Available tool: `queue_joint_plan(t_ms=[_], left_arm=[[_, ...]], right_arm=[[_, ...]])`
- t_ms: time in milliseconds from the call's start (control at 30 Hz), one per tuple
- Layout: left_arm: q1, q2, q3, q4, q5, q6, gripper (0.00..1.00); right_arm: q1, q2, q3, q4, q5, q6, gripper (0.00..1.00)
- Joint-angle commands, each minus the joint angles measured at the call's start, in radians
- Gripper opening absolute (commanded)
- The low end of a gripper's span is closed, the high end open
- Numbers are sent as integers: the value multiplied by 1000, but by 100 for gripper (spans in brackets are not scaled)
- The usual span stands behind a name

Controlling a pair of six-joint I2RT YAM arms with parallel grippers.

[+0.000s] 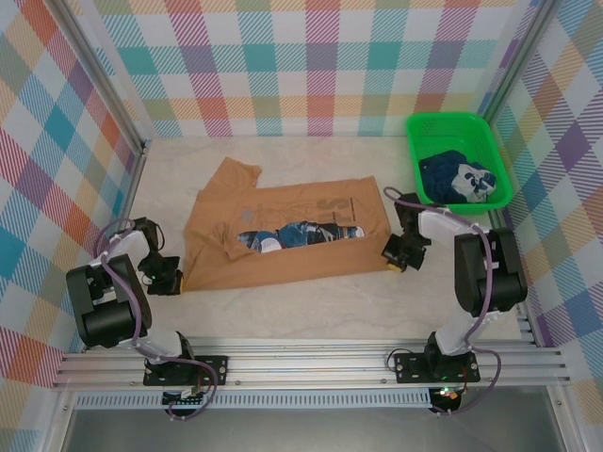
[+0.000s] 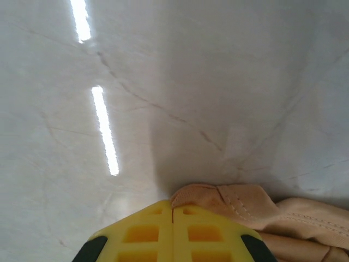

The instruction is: Fold and stack the t-shirts

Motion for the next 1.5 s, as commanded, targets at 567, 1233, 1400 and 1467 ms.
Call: queue_joint_plan(t_ms=[567,1233,1400,1467], left_arm=[[19,-75,-37,-74,-152,112,4],[-586,-100,68,92,79,57,52],[-600,-9,73,110,58,110,45],[-600,5,73,107,46,119,42]], right_arm=[[35,-260,-230,-172,-87,185,4],[112,-456,-112,206,-442,-29,47],[136,-394,-93,226,-453,-9,45],[138,-395,-89,222,-440,-8,44]])
